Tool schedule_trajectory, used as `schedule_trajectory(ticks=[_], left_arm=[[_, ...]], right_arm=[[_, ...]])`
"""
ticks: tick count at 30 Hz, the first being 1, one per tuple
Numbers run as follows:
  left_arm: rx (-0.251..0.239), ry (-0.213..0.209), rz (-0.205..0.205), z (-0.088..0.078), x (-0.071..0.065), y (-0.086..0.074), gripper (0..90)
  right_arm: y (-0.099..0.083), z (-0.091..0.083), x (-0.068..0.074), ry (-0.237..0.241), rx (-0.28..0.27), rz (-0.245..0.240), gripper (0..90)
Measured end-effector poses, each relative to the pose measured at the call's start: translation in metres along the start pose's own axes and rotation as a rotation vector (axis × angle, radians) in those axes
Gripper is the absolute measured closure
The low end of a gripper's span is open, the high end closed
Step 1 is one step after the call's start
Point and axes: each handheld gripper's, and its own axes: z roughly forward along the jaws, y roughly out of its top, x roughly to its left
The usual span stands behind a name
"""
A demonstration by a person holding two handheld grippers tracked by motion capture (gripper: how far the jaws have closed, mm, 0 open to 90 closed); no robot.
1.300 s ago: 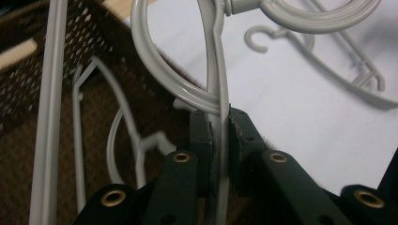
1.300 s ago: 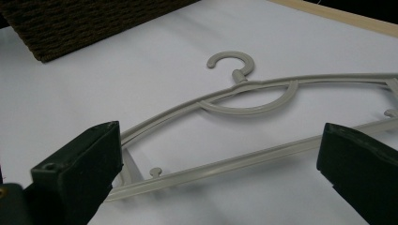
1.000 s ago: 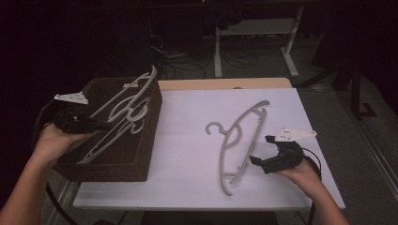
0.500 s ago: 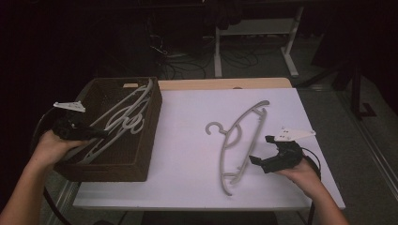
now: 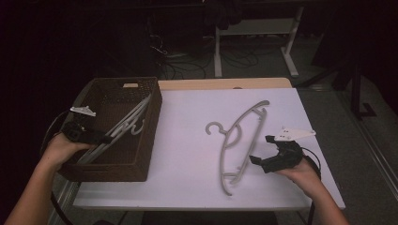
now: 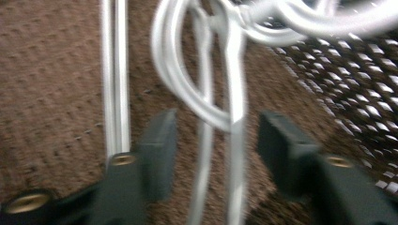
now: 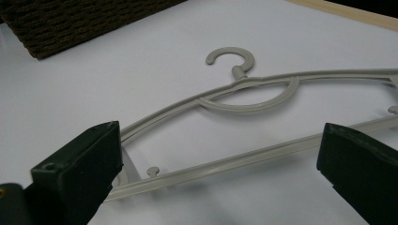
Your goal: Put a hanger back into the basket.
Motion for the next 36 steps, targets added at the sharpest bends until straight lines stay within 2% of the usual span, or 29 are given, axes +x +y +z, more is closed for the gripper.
schedule_trajectory(ticks=[1, 3, 7, 8, 9, 10, 14, 18, 21, 24, 27, 28, 29, 31, 36], left_arm=[[-0.016, -0.002, -0.008, -0.001, 0.001, 0.0, 36.3], [-0.063, 0.002, -0.006, -0.006, -0.001, 0.001, 30.0], [-0.169, -0.032, -0.003, -0.02, -0.011, 0.013, 19.4], [-0.169, -0.032, -0.003, -0.02, -0.011, 0.013, 16.8], [-0.217, -0.042, 0.011, -0.026, -0.023, 0.025, 13.5], [-0.237, -0.042, 0.014, -0.028, -0.029, 0.03, 13.0], [-0.294, -0.094, 0.041, -0.028, -0.055, 0.054, 7.8], [-0.295, -0.122, 0.077, -0.017, -0.084, 0.079, 0.4], [-0.309, -0.139, 0.101, -0.007, -0.105, 0.094, 0.0], [-0.322, -0.176, 0.123, 0.006, -0.126, 0.107, 0.0], [-0.327, -0.204, 0.143, 0.018, -0.141, 0.116, 0.0], [-0.327, -0.204, 0.143, 0.018, -0.141, 0.116, 0.0], [-0.328, -0.22, 0.156, 0.026, -0.152, 0.121, 0.0], [-0.327, -0.223, 0.172, 0.033, -0.162, 0.126, 0.0], [-0.317, -0.253, 0.188, 0.055, -0.183, 0.128, 0.0]], right_arm=[[0.0, 0.0, 0.0, -0.001, -0.001, 0.0, 0.1], [0.0, -0.001, 0.0, -0.001, -0.003, 0.0, 0.1], [0.001, -0.002, 0.0, -0.004, -0.008, 0.002, 0.1], [0.001, -0.002, 0.0, -0.004, -0.008, 0.002, 0.1], [0.002, -0.002, 0.001, -0.003, -0.011, 0.0, 0.2], [0.002, -0.002, 0.001, -0.003, -0.011, -0.001, 0.1], [0.002, -0.001, 0.0, 0.0, -0.006, -0.002, 0.2], [0.002, -0.002, -0.001, 0.0, -0.009, 0.005, 0.2], [0.002, -0.002, -0.001, -0.001, -0.01, 0.0, 0.1], [0.002, -0.003, -0.001, -0.002, -0.011, -0.001, 0.1], [0.002, -0.003, -0.001, -0.002, -0.009, -0.001, 0.1], [0.002, -0.003, -0.002, -0.002, -0.008, -0.001, 0.2], [0.002, -0.003, -0.002, -0.001, -0.008, 0.0, 0.2], [0.001, -0.002, -0.002, -0.002, -0.008, 0.001, 0.1], [0.001, -0.002, -0.003, -0.001, -0.007, 0.003, 0.1]])
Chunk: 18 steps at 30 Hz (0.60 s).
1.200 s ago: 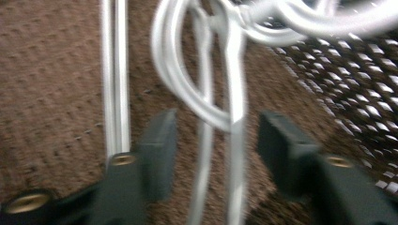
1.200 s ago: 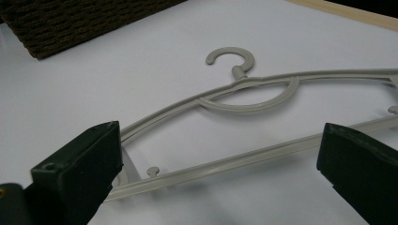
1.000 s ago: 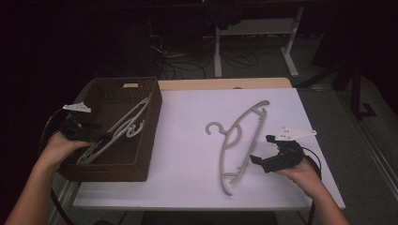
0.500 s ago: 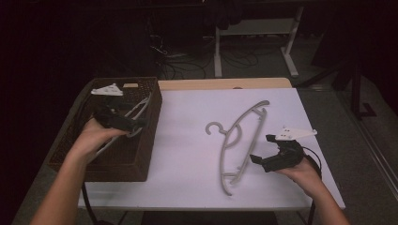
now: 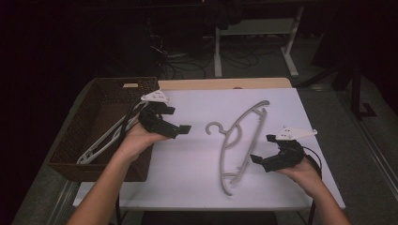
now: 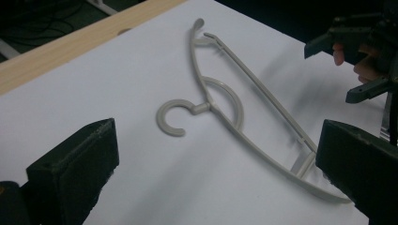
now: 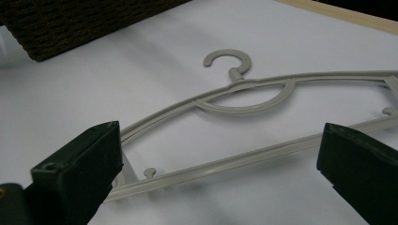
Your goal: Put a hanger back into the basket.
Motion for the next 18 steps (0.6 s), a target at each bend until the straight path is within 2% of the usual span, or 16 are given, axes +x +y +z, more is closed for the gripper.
schedule_trajectory(ticks=[4, 9, 15, 18], left_arm=[[0.015, -0.02, 0.0, 0.022, -0.008, -0.01, 0.0], [0.046, -0.015, 0.018, 0.044, -0.017, -0.027, 0.0], [0.03, -0.048, 0.019, 0.059, -0.024, -0.049, 0.0], [0.044, -0.055, 0.022, 0.065, -0.024, -0.059, 0.0]], right_arm=[[-0.001, 0.002, 0.001, 0.0, 0.009, -0.006, 0.1], [-0.001, 0.003, 0.002, 0.001, 0.012, -0.006, 0.2], [-0.001, 0.004, 0.002, -0.006, 0.018, -0.002, 0.1], [-0.001, 0.006, 0.002, -0.011, 0.021, 0.006, 0.1]])
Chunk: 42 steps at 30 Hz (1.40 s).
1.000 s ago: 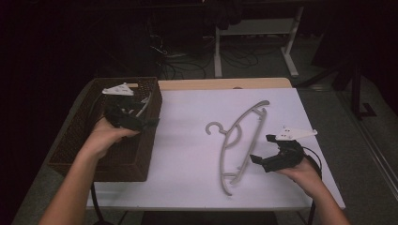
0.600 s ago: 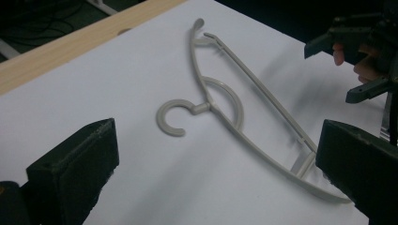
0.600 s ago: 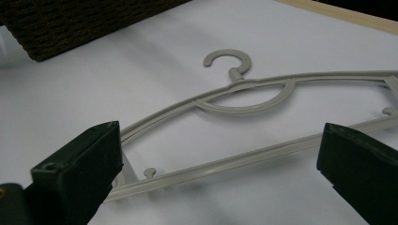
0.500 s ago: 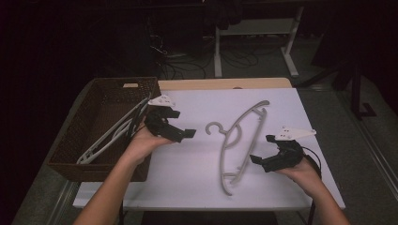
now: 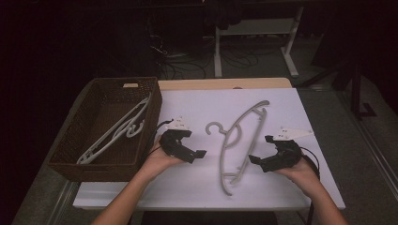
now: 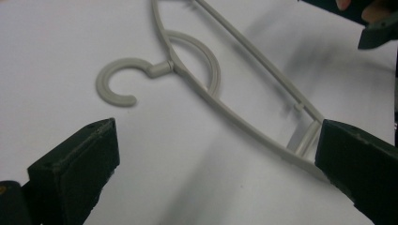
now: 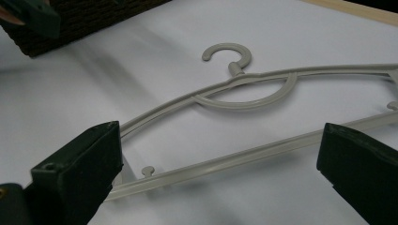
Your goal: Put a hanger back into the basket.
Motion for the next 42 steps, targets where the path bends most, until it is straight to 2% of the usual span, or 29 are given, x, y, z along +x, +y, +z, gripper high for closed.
schedule_trajectory(ticks=[4, 10, 20, 24, 27, 29, 32, 33, 37, 42], left_arm=[[0.006, -0.006, -0.014, 0.005, 0.004, -0.01, 0.0], [0.025, 0.011, -0.032, 0.011, 0.007, -0.022, 0.0], [0.034, 0.017, -0.037, 0.015, 0.005, -0.025, 0.0], [0.024, 0.0, -0.026, 0.02, -0.003, -0.023, 7.0], [0.006, -0.029, -0.035, 0.025, -0.009, -0.019, 16.5], [0.006, -0.048, -0.023, 0.03, -0.014, -0.015, 30.4], [0.015, -0.063, -0.021, 0.037, -0.02, -0.01, 45.7], [0.03, -0.07, -0.008, 0.044, -0.025, -0.005, 53.5], [0.064, -0.092, 0.001, 0.06, -0.034, 0.002, 70.7], [0.113, -0.116, 0.028, 0.083, -0.049, 0.009, 88.5]], right_arm=[[0.001, 0.003, -0.001, -0.005, 0.001, 0.012, 0.1], [0.004, 0.009, -0.006, -0.021, 0.007, 0.02, 0.2], [0.01, 0.022, -0.025, -0.066, 0.037, 0.043, 1.1], [0.013, 0.025, -0.034, -0.098, 0.037, 0.052, 1.2], [0.012, 0.023, -0.039, -0.107, 0.033, 0.06, 1.2], [0.012, 0.02, -0.039, -0.109, 0.024, 0.061, 1.2], [0.012, 0.017, -0.039, -0.11, 0.014, 0.066, 1.2], [0.011, 0.016, -0.038, -0.11, 0.012, 0.065, 1.2], [0.01, 0.013, -0.036, -0.109, 0.012, 0.061, 1.2], [0.007, 0.011, -0.037, -0.108, 0.014, 0.062, 1.2]])
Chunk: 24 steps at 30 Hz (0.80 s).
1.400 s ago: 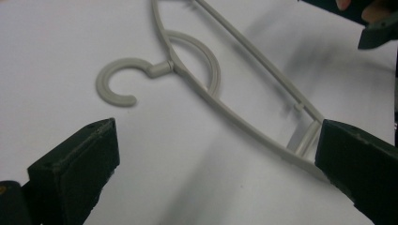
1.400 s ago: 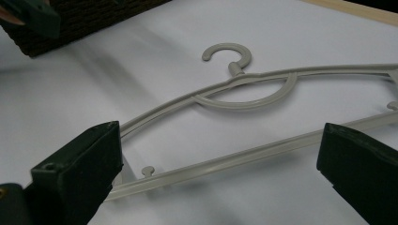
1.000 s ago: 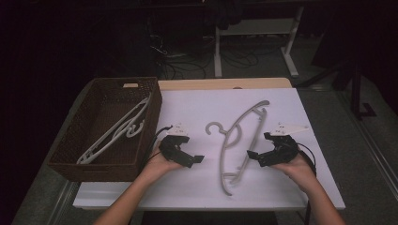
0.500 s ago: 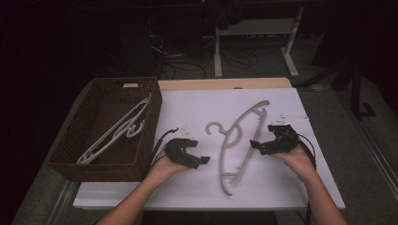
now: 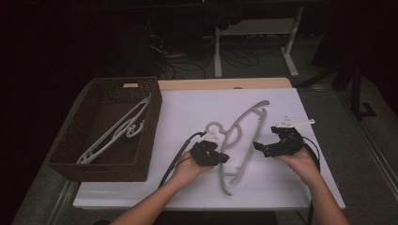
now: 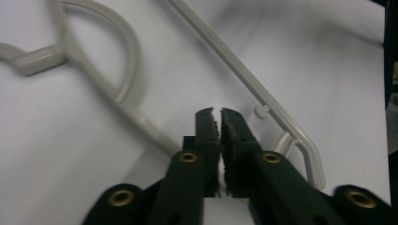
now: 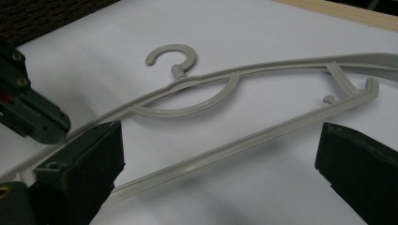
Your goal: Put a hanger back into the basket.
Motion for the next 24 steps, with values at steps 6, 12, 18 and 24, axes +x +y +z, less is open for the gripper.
schedule_trajectory(ticks=[6, 12, 18, 24], left_arm=[[0.071, 0.013, 0.017, 0.018, -0.006, 0.002, 90.0], [0.114, 0.038, 0.013, 0.018, -0.003, -0.001, 90.0], [0.144, 0.083, 0.013, 0.011, 0.001, -0.003, 90.0], [0.171, 0.145, -0.006, -0.006, 0.018, -0.009, 90.0]], right_arm=[[-0.002, -0.001, -0.001, 0.001, 0.002, 0.001, 1.2], [-0.002, -0.002, -0.001, 0.0, 0.003, -0.004, 1.2], [-0.002, -0.004, -0.001, -0.003, -0.002, -0.005, 1.2], [-0.002, -0.004, -0.001, -0.002, 0.0, -0.008, 1.2]])
